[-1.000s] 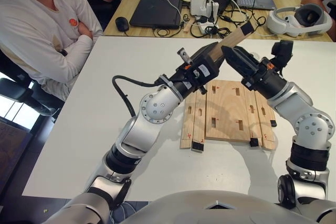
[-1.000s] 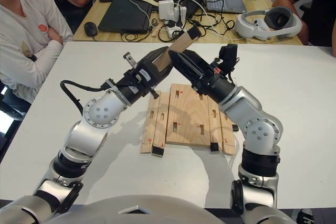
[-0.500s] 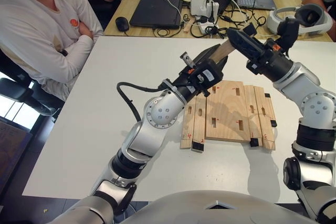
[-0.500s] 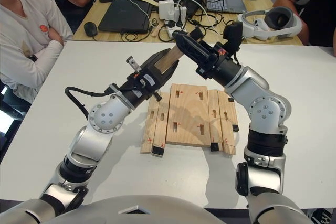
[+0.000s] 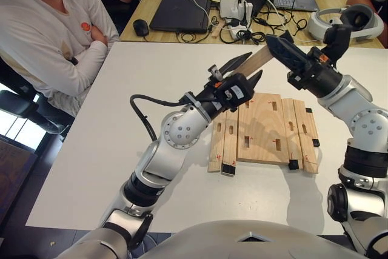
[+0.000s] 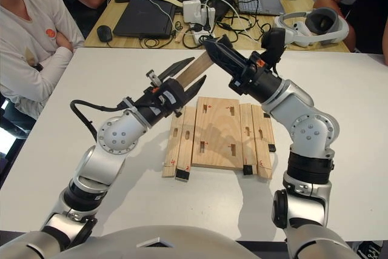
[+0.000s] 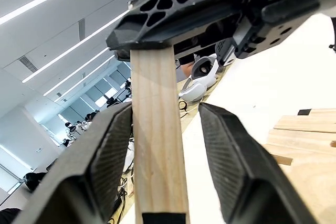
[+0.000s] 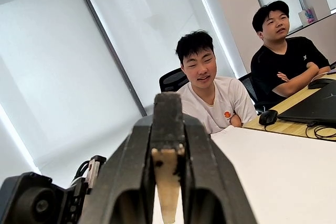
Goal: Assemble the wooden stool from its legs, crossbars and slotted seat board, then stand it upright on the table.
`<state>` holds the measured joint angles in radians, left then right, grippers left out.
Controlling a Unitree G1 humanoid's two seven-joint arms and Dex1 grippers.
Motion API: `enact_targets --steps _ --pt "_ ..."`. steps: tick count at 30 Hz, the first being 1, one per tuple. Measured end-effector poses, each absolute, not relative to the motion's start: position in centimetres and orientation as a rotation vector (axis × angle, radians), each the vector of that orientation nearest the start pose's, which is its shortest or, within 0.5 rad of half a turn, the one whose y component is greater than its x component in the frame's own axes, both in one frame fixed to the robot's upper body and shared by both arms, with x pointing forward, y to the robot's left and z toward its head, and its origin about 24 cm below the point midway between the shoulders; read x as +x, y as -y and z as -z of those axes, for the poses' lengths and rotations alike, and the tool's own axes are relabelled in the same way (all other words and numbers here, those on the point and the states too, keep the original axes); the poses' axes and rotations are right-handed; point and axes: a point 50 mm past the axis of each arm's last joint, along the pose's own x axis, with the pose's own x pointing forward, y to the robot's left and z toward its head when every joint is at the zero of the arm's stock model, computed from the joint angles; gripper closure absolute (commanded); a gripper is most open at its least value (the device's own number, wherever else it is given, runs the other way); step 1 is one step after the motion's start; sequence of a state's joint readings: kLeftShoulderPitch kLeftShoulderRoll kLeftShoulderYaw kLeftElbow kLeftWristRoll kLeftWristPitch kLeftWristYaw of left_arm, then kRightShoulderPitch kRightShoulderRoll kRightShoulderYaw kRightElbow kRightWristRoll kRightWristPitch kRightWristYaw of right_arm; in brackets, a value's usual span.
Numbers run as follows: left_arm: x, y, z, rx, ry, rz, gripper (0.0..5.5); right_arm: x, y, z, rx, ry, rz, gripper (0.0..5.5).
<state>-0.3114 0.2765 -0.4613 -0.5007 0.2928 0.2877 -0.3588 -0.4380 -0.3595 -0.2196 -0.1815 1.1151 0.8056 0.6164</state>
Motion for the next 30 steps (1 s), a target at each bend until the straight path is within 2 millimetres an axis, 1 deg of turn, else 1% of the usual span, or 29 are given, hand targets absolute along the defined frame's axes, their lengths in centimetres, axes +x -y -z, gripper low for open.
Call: enact_targets --steps 2,4,6,8,10,12,13,15,17,20,22,27,30 --pt "23.9 -5.2 -16.5 0.648 0.428 0.715 2.47 28.2 15.2 -18.6 0.619 0.078 -1.034 5.12" --pt "24.1 -5.6 -16.4 0.657 0.411 0.684 2.44 28.5 14.8 -18.3 0.595 0.076 -0.970 5.12" --pt "24.6 -6.4 -16.2 0.669 0.368 0.639 2.44 28.9 14.5 -17.8 0.546 0.083 -0.851 5.12" --pt "24.9 -6.9 -16.0 0.659 0.335 0.608 2.44 28.9 14.9 -17.2 0.509 0.082 -0.742 5.12" --pt "25.1 -7.4 -15.7 0.623 0.294 0.560 2.44 29.1 15.7 -16.6 0.448 0.080 -0.599 5.12" --pt "25.5 -8.4 -15.3 0.528 0.230 0.473 2.44 28.9 17.5 -15.7 0.360 0.077 -0.392 5.12" --pt "25.5 -8.5 -15.3 0.514 0.224 0.461 2.44 28.8 17.8 -15.6 0.348 0.074 -0.364 5.12" --pt "25.9 -9.2 -15.3 0.375 0.172 0.364 2.44 28.0 19.4 -15.6 0.231 0.097 -0.249 5.12" --pt "26.0 -9.5 -15.4 0.271 0.141 0.315 2.44 27.1 20.6 -15.4 0.129 0.101 -0.192 5.12" --pt "26.1 -10.2 -15.5 0.164 0.104 0.266 2.44 26.0 22.3 -14.0 -0.017 0.032 -0.117 5.12" --pt "26.3 -10.7 -15.4 0.131 0.081 0.238 2.44 25.3 23.0 -13.0 -0.055 -0.022 -0.098 5.12" --pt "26.4 -11.0 -15.6 0.116 0.068 0.236 2.44 23.1 22.8 -11.5 -0.085 -0.175 -0.119 5.12" --pt "26.2 -11.1 -15.8 0.114 0.070 0.235 2.44 22.0 21.7 -11.9 -0.068 -0.214 -0.145 5.12"
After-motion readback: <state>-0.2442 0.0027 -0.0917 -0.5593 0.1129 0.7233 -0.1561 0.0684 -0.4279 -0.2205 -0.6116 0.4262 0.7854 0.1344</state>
